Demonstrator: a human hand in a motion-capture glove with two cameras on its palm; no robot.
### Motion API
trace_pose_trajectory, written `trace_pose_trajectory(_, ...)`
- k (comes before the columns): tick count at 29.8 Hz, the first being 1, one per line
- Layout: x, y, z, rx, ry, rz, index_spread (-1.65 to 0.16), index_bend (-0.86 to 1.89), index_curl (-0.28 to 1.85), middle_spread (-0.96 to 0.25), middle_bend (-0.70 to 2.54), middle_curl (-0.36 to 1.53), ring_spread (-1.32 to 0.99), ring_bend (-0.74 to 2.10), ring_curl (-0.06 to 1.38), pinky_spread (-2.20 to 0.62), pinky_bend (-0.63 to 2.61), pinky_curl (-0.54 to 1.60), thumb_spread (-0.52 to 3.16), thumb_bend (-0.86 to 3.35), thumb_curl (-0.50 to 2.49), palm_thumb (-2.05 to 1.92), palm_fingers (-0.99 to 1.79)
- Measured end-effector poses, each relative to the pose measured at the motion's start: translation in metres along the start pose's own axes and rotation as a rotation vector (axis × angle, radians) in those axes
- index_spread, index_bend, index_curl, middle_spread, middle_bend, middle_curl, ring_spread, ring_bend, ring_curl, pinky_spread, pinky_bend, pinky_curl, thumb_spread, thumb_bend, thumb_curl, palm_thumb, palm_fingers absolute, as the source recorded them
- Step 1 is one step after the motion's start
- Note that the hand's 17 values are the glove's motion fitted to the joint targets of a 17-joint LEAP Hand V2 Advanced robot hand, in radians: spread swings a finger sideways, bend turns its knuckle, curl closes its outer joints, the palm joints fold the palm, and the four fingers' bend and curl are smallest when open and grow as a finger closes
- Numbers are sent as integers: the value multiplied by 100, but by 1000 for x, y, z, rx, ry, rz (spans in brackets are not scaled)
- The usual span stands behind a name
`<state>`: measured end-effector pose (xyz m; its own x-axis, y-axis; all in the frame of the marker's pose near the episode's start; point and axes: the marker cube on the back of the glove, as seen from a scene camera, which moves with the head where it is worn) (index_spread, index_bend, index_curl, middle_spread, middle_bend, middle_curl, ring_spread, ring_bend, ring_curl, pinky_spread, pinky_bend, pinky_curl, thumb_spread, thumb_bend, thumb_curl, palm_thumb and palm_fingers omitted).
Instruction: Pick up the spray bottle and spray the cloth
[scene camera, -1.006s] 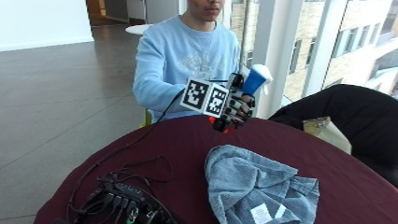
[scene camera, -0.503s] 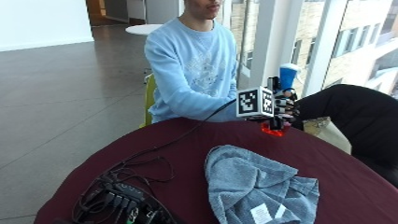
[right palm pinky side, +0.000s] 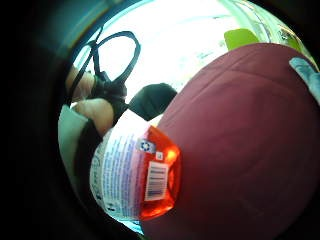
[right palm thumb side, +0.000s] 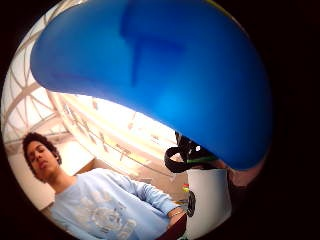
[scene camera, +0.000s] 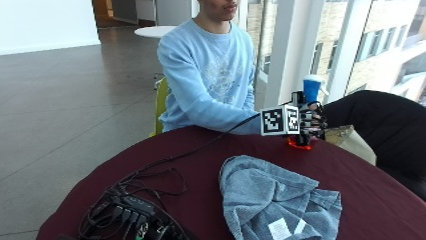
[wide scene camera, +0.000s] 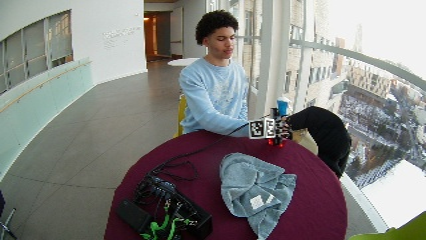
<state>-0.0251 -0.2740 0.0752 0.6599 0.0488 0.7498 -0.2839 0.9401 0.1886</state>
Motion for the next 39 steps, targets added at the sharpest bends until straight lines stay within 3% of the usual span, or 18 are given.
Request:
trace_pose_trajectory(7,-8,15,-17,-106,74,14,-26,5,24,-8,32,48,-4,46,39,15,20,36,103,-5,51,73,86)
trace_pose_trajectory(13,-34,52,-87,-146,265,0,-30,6,20,-8,30,47,-4,47,39,18,26,37,106,-4,46,68,74)
trace_pose_trajectory(24,-29,198,-217,-138,749,82,-32,12,21,-7,31,46,-3,43,37,21,23,36,109,-2,41,65,74)
trace_pose_trajectory(31,-14,247,-248,-110,869,135,-32,13,22,-7,31,46,-3,40,36,21,21,35,111,-2,38,65,75)
trace_pose_trajectory(39,-13,267,-270,-133,936,142,-32,13,24,-7,30,45,-3,39,36,21,19,35,113,-1,37,67,76)
